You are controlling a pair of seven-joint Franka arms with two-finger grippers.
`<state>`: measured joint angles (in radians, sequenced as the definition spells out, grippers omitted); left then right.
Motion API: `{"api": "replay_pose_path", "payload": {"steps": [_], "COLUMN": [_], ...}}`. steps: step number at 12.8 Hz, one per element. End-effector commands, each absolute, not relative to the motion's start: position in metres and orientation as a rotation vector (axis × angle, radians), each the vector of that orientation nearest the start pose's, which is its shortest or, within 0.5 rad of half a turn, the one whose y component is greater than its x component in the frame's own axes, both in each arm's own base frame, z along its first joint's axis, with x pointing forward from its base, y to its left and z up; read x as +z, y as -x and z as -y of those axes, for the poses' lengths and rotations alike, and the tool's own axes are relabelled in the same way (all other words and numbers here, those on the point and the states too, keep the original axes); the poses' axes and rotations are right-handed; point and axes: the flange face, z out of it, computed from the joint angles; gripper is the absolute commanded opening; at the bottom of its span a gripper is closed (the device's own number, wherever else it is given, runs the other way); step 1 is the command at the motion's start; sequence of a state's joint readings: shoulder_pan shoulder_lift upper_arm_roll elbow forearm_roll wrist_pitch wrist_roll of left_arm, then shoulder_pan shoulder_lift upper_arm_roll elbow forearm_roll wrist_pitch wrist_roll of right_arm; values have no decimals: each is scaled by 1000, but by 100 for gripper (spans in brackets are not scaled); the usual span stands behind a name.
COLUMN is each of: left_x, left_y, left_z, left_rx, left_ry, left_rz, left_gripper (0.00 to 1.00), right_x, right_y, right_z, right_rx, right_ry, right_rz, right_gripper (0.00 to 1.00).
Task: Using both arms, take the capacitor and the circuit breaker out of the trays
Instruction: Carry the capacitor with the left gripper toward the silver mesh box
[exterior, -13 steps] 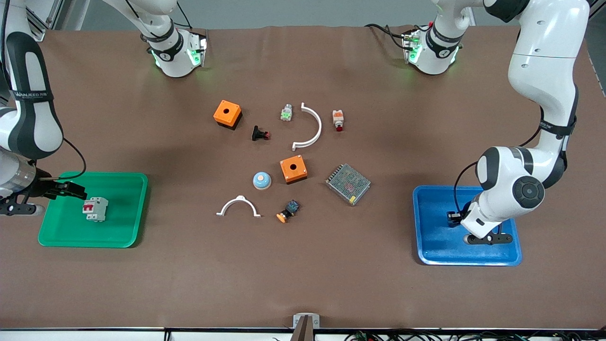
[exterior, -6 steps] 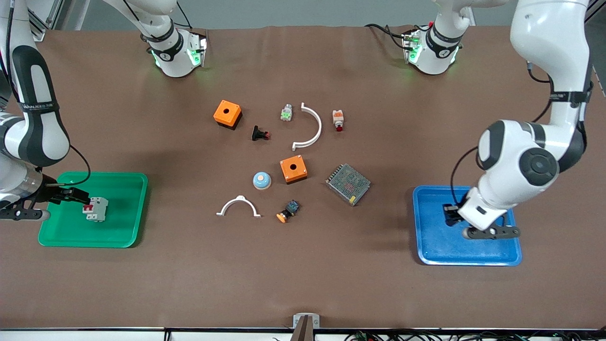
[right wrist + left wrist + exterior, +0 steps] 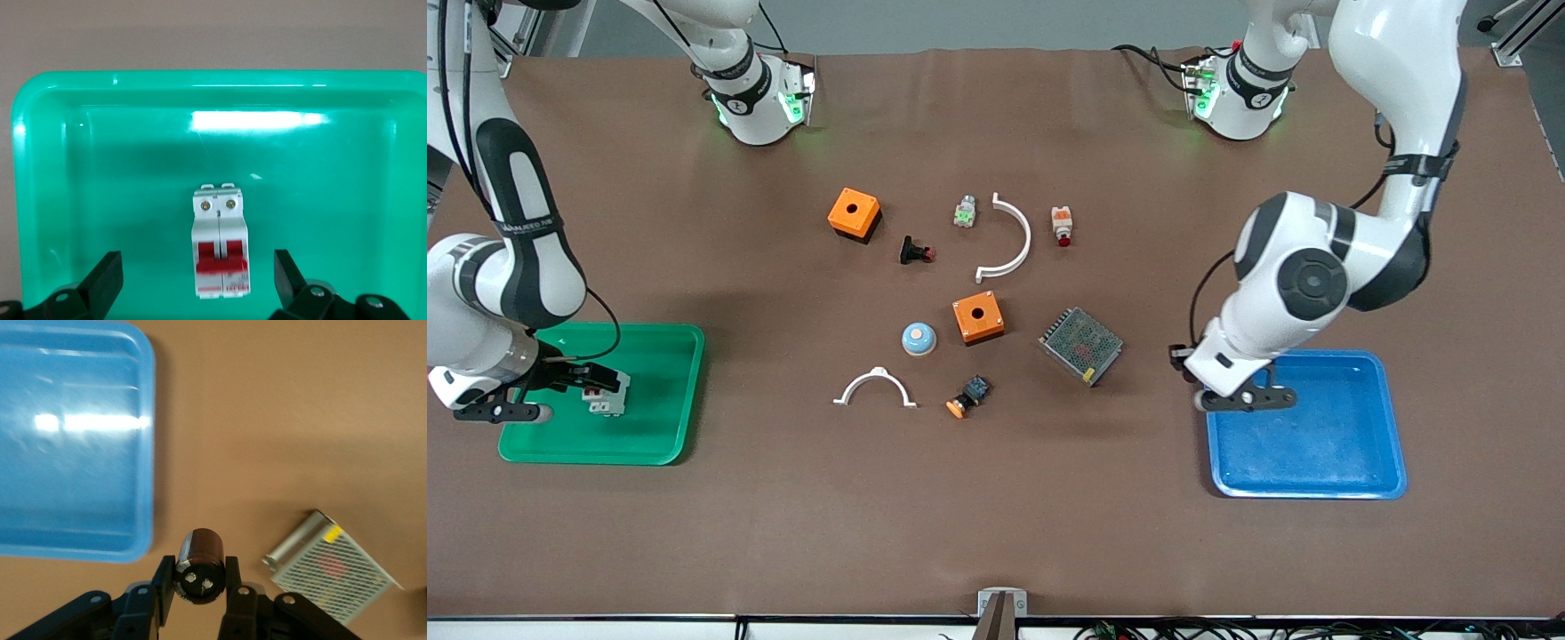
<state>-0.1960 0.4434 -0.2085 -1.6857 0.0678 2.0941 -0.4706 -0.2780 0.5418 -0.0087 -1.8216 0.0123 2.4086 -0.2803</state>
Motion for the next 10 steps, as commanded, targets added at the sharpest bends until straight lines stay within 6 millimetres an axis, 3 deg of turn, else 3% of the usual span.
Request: {"api": "replay_pose_path", "payload": {"steps": [1, 3, 5, 7, 8, 10], "left_x": [334, 323, 306, 292, 282, 249], "left_y": [-581, -560, -532, -510, -487, -459], "left_z": [299, 341, 385, 412, 434, 447], "left_rx": [91, 100, 71, 70, 90, 116], "left_ry": [3123, 3122, 3131, 3127, 3123, 3101], "left_rz": [180, 280, 402, 502, 493, 557], "left_gripper": [0, 0, 0, 0, 0, 0], "right_x": [227, 225, 211, 209, 209, 208], "right_y": [-635, -635, -632, -631, -631, -630], "right_z": [188, 190, 194, 194, 194, 193], "right_rx": [-84, -86, -72, -63, -60, -46], "right_ry": [3155, 3155, 3154, 3151, 3152, 3149], "right_rz": [33, 47, 40, 39, 43, 86], "right_gripper": [100, 100, 100, 96, 90, 57]}}
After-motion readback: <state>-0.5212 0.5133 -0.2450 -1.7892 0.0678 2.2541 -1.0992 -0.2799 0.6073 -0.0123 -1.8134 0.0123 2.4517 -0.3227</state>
